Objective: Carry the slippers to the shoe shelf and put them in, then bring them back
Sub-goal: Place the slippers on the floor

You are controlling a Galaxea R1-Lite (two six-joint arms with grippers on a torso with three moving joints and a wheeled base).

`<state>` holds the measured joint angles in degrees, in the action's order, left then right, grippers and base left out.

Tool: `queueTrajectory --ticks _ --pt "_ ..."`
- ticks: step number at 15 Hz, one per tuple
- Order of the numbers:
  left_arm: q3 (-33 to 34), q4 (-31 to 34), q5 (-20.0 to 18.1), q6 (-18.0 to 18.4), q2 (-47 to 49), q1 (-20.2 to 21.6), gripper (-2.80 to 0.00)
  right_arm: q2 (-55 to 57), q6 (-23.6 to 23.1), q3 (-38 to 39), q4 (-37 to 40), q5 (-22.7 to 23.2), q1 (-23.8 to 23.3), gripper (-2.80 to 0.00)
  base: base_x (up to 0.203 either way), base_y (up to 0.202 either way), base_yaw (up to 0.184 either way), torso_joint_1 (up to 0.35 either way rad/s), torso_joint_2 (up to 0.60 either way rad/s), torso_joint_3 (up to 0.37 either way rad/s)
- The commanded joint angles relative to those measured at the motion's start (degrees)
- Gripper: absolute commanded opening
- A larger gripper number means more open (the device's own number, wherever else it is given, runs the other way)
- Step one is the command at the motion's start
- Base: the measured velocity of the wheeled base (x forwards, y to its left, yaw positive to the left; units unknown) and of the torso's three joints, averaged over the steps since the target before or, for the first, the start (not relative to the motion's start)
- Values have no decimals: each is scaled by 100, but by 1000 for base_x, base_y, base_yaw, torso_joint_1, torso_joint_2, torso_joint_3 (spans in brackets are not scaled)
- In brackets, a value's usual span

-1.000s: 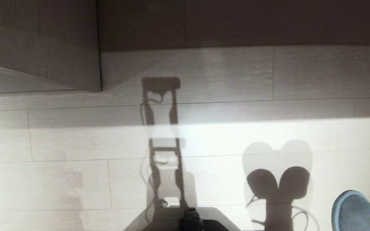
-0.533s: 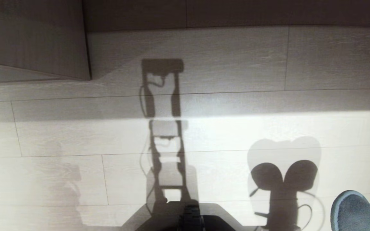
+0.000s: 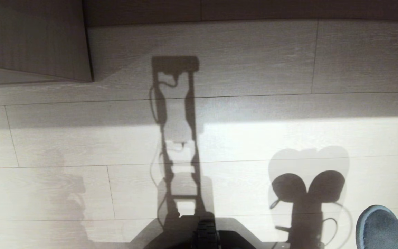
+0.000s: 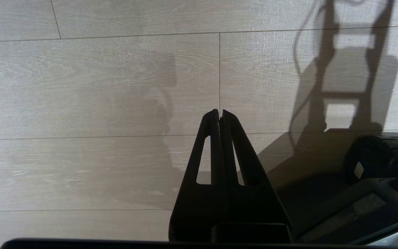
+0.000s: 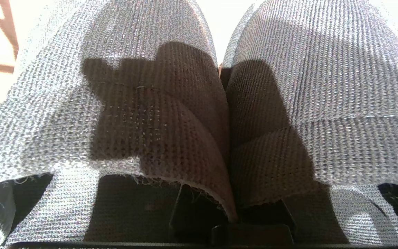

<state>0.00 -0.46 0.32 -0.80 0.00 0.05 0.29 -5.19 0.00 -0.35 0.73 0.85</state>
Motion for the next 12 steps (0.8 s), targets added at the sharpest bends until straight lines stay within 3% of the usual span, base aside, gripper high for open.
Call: queueTrajectory --ticks 1,4,6,9,12 --pt "0 -6 3 18 -9 -5 -280 -3 -16 0 -78 0 3 -280 0 0 0 0 0 0" --pt "0 -6 3 18 -9 4 -280 34 -68 -55 -167 26 3 -280 0 0 0 0 0 0" --pt "0 -6 3 18 -9 -5 -280 473 -103 -685 -176 64 4 -280 0 0 0 0 0 0" --pt "0 -6 3 18 -9 4 -280 2082 -119 -1643 -493 92 29 -280 0 0 0 0 0 0" --pt "0 -6 3 18 -9 -5 -280 3621 -221 -2284 -1395 118 40 -280 0 0 0 0 0 0"
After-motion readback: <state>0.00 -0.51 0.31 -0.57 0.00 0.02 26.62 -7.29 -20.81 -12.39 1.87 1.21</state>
